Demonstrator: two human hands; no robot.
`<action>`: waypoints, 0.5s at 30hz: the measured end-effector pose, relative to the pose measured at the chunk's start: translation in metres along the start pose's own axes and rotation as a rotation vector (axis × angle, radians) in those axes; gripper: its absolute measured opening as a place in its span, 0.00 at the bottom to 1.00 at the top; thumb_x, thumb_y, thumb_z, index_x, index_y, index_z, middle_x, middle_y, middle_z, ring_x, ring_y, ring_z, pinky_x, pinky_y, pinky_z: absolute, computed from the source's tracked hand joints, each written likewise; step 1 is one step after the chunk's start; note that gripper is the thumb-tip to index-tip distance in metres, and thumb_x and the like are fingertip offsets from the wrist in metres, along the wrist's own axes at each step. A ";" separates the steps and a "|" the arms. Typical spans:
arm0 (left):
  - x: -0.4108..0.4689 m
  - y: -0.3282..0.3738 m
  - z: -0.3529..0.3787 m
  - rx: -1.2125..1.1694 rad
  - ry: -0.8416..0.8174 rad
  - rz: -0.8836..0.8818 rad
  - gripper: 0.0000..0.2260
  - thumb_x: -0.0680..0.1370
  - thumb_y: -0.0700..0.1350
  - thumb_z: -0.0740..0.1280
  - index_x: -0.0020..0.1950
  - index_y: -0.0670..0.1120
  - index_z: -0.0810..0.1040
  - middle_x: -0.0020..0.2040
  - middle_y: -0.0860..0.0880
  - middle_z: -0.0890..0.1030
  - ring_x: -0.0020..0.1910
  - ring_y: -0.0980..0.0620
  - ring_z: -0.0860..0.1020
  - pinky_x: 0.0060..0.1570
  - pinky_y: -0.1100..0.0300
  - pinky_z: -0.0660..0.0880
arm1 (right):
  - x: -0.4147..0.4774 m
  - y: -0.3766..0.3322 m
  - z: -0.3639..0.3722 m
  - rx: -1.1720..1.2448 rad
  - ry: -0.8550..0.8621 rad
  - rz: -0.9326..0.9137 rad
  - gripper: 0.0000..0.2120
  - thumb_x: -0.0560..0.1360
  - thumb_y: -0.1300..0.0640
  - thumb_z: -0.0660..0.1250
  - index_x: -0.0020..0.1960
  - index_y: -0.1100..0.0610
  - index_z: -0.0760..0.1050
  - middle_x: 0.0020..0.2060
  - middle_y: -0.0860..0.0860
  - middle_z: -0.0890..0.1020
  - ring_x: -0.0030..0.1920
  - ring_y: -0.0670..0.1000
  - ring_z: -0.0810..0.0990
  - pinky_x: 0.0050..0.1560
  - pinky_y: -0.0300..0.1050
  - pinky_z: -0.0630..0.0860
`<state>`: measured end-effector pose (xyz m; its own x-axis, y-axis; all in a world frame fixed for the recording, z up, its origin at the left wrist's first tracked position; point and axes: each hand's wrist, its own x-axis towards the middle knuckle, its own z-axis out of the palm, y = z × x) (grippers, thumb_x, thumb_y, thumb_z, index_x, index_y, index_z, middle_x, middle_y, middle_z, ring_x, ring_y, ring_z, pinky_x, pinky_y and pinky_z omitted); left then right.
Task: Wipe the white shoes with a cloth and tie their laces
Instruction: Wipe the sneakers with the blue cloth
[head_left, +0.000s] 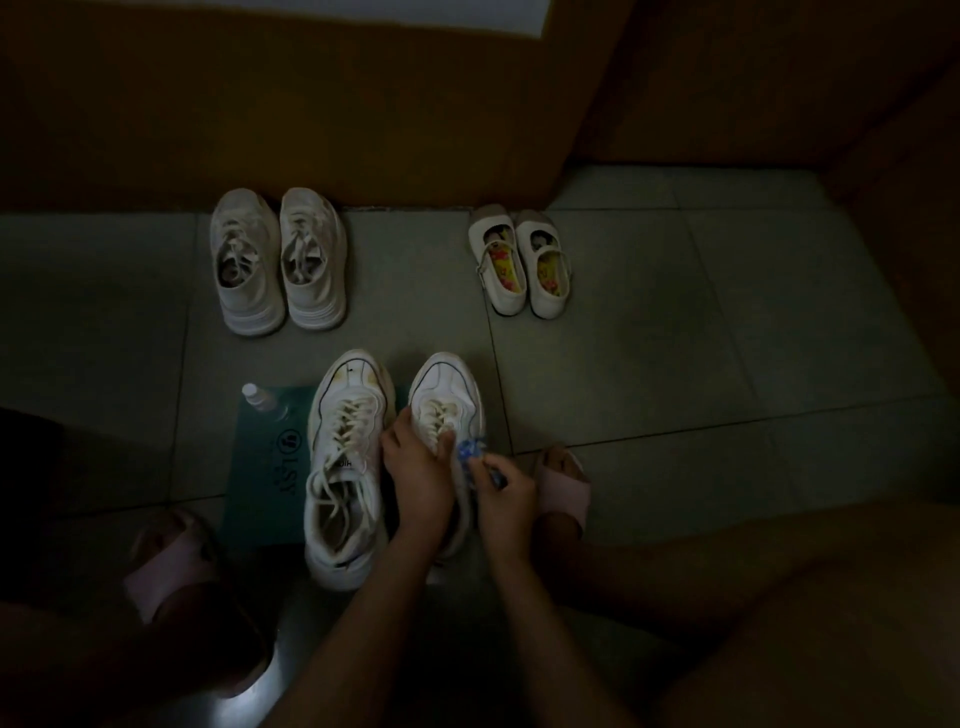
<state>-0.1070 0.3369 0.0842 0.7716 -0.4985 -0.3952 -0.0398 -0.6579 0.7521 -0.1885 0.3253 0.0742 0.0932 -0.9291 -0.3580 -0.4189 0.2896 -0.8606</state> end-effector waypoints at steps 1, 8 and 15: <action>0.000 0.001 -0.001 -0.003 -0.004 -0.005 0.27 0.77 0.48 0.66 0.72 0.43 0.61 0.72 0.40 0.63 0.71 0.42 0.61 0.69 0.51 0.58 | -0.004 0.003 -0.002 -0.009 -0.007 0.002 0.03 0.74 0.63 0.68 0.42 0.57 0.80 0.36 0.48 0.79 0.36 0.41 0.76 0.38 0.29 0.70; -0.003 0.005 -0.010 0.058 -0.066 0.009 0.30 0.76 0.52 0.66 0.73 0.42 0.60 0.72 0.39 0.62 0.71 0.42 0.60 0.69 0.50 0.58 | -0.010 0.006 -0.021 0.057 -0.068 0.084 0.05 0.75 0.65 0.66 0.48 0.64 0.79 0.39 0.53 0.79 0.36 0.40 0.75 0.36 0.25 0.69; -0.026 0.010 -0.022 0.192 -0.109 0.085 0.36 0.74 0.52 0.69 0.74 0.41 0.56 0.72 0.39 0.61 0.71 0.42 0.61 0.67 0.52 0.61 | 0.020 -0.025 -0.003 0.121 -0.079 0.052 0.11 0.77 0.62 0.64 0.57 0.62 0.77 0.45 0.51 0.80 0.42 0.40 0.78 0.37 0.25 0.73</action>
<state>-0.1131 0.3555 0.1137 0.6872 -0.6082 -0.3973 -0.2298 -0.7007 0.6754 -0.1787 0.2991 0.0898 0.1468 -0.8924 -0.4267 -0.3139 0.3671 -0.8756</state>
